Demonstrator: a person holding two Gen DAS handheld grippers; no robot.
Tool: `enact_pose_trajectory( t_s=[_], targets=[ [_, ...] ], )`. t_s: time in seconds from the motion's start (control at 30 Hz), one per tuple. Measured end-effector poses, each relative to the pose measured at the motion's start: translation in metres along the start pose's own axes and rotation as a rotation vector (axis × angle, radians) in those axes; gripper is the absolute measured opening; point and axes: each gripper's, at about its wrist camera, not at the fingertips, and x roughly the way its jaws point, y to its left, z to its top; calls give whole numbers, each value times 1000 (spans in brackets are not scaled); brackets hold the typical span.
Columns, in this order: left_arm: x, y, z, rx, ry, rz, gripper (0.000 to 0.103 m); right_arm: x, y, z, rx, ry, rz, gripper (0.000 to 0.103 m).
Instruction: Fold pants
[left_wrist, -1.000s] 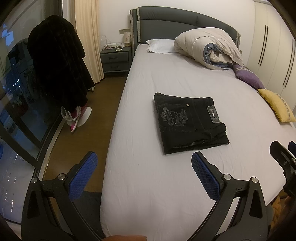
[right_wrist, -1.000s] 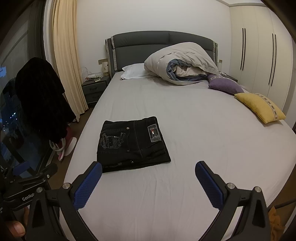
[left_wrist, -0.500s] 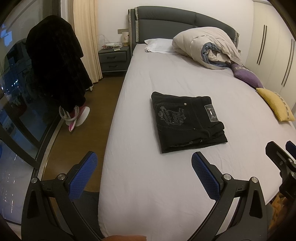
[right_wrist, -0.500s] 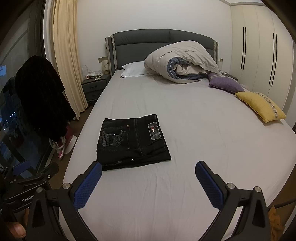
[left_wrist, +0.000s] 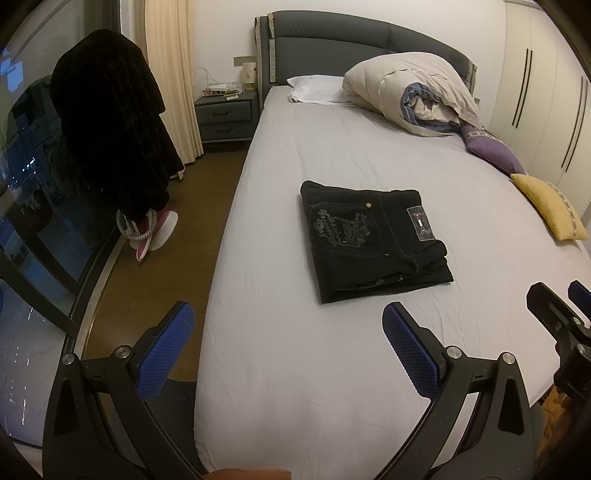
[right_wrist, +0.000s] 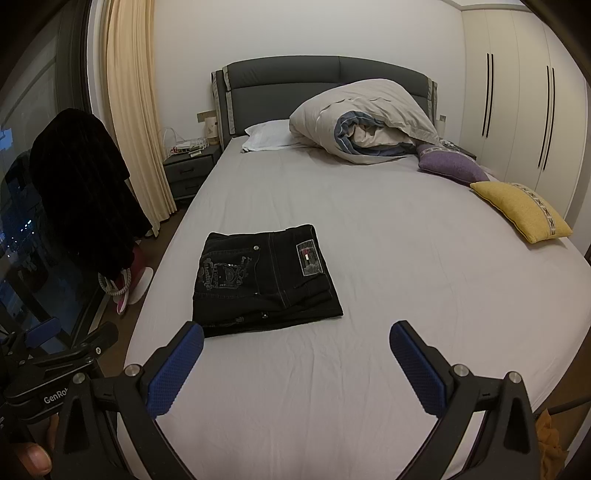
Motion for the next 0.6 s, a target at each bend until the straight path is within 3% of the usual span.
enact_pose_trajectory(
  t_s=[0.6],
  targets=[
    [1,-2,-4,-1,5,-2,103,-1,-1,-4,-2,4,2,103]
  ],
)
